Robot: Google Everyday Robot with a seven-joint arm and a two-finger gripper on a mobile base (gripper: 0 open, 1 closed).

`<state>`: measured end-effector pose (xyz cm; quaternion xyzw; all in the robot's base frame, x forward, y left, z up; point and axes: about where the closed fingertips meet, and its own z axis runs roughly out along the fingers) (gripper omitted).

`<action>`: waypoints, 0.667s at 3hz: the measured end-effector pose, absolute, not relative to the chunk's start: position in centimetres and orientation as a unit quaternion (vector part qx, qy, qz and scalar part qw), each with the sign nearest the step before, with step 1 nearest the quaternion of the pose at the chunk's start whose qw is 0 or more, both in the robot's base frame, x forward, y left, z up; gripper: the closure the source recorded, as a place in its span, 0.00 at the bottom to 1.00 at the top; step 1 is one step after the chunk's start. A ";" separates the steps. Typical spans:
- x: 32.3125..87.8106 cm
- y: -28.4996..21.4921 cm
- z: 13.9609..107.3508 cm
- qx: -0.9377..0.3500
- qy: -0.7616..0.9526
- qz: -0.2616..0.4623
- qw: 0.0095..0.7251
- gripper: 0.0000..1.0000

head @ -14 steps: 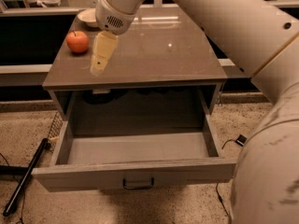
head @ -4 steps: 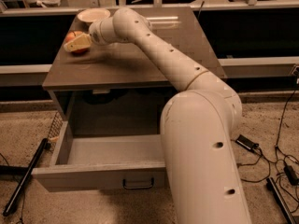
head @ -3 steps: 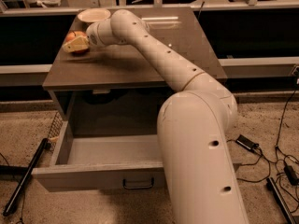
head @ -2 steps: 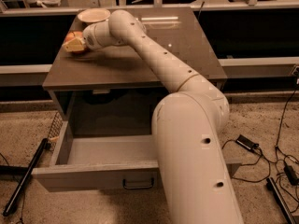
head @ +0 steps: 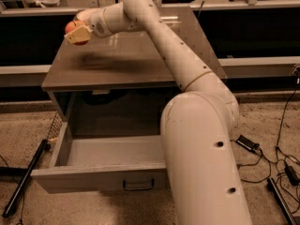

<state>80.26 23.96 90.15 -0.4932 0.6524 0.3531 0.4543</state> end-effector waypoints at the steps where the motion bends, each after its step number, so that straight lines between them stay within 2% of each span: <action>1: 77.3 18.5 95.4 -0.507 0.640 0.335 0.469 1.00; 2: 73.1 11.0 100.2 -0.499 0.661 0.277 0.488 1.00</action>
Offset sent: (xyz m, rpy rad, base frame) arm -0.1783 -0.2391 0.0707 -0.3153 -0.0879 -0.2243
